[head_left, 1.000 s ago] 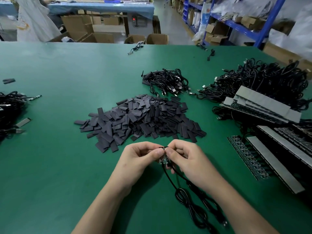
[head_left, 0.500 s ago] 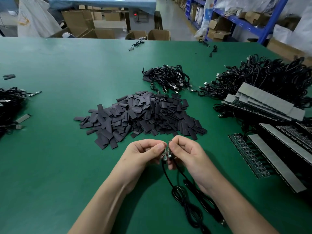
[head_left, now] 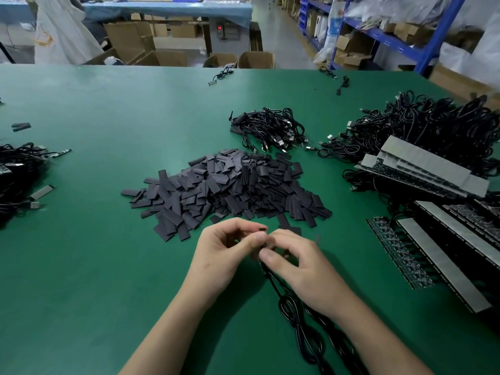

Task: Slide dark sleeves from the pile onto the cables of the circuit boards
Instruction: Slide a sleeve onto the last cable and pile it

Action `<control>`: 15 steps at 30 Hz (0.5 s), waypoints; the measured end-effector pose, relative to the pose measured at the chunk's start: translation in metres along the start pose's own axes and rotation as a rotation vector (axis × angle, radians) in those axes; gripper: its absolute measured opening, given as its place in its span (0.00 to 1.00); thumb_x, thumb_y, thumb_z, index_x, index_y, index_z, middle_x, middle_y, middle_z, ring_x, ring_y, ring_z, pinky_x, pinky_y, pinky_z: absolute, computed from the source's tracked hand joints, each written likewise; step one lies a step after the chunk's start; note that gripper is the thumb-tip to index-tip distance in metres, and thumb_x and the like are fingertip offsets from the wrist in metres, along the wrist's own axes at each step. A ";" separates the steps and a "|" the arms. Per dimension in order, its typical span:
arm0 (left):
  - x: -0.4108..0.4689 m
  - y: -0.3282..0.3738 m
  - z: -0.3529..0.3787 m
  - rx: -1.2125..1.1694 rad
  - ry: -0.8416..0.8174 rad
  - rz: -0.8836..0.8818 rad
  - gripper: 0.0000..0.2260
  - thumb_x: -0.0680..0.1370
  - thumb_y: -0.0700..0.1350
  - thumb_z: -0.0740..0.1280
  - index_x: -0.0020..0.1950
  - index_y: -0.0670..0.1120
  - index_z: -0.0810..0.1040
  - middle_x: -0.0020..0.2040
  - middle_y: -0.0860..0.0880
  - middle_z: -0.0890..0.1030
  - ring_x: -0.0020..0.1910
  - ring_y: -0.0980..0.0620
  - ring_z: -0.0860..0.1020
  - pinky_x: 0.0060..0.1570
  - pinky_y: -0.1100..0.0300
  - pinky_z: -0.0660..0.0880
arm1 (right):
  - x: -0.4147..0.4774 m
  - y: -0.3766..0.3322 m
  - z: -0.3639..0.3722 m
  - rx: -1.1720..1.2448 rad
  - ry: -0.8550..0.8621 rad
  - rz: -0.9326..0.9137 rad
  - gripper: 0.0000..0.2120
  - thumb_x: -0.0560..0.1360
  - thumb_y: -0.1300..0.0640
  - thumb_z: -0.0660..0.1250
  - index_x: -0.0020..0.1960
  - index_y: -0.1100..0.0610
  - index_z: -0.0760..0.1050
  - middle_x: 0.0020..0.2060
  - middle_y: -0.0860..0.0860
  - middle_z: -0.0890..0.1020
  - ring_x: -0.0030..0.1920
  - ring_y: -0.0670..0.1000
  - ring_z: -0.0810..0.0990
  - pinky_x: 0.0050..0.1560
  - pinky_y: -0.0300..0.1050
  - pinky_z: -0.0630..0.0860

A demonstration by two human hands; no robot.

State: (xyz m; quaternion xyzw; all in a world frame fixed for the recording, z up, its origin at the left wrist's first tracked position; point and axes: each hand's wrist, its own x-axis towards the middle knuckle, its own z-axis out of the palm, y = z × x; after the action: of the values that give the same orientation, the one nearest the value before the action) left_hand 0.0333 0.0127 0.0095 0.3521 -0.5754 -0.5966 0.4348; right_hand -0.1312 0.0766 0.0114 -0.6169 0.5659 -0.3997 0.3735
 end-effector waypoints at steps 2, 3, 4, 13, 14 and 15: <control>0.002 0.001 -0.001 0.115 0.003 0.043 0.06 0.76 0.48 0.71 0.48 0.49 0.87 0.41 0.53 0.85 0.40 0.58 0.81 0.44 0.67 0.76 | -0.001 -0.003 0.000 0.063 -0.020 0.024 0.11 0.79 0.45 0.65 0.46 0.49 0.83 0.43 0.49 0.85 0.46 0.55 0.82 0.52 0.58 0.78; 0.005 0.002 -0.005 0.215 0.017 0.083 0.07 0.80 0.48 0.69 0.51 0.51 0.87 0.42 0.56 0.85 0.42 0.61 0.80 0.44 0.69 0.74 | -0.001 -0.005 0.000 0.166 -0.039 0.033 0.11 0.80 0.47 0.65 0.44 0.50 0.82 0.41 0.51 0.86 0.43 0.56 0.82 0.49 0.55 0.78; 0.010 0.002 -0.009 0.344 0.037 0.125 0.07 0.82 0.47 0.67 0.54 0.53 0.86 0.46 0.58 0.84 0.45 0.62 0.80 0.46 0.68 0.74 | -0.001 -0.008 -0.002 0.311 -0.057 0.044 0.11 0.81 0.49 0.65 0.44 0.50 0.82 0.38 0.52 0.86 0.40 0.55 0.82 0.46 0.50 0.78; 0.067 0.002 -0.044 1.399 -0.061 0.324 0.16 0.81 0.43 0.70 0.67 0.57 0.81 0.66 0.54 0.77 0.67 0.47 0.71 0.64 0.51 0.70 | 0.000 -0.040 -0.042 0.969 -0.175 0.214 0.12 0.80 0.49 0.68 0.44 0.55 0.81 0.25 0.46 0.70 0.19 0.41 0.66 0.21 0.33 0.65; 0.069 0.002 -0.046 1.391 -0.073 0.329 0.15 0.81 0.46 0.70 0.66 0.58 0.82 0.66 0.55 0.78 0.66 0.48 0.71 0.63 0.52 0.69 | 0.001 -0.044 -0.049 0.877 -0.170 0.234 0.12 0.80 0.48 0.68 0.44 0.55 0.82 0.25 0.46 0.69 0.19 0.41 0.64 0.20 0.33 0.63; 0.071 0.002 -0.047 1.378 -0.072 0.345 0.13 0.81 0.47 0.71 0.65 0.58 0.83 0.64 0.55 0.79 0.65 0.49 0.72 0.60 0.53 0.69 | 0.002 -0.047 -0.055 0.780 -0.164 0.255 0.12 0.78 0.48 0.68 0.43 0.55 0.82 0.25 0.46 0.68 0.19 0.41 0.62 0.20 0.33 0.61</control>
State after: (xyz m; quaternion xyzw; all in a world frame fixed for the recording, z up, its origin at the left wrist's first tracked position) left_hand 0.0498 -0.0709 0.0134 0.4308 -0.8833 -0.0309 0.1824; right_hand -0.1627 0.0775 0.0760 -0.3840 0.4125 -0.4842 0.6693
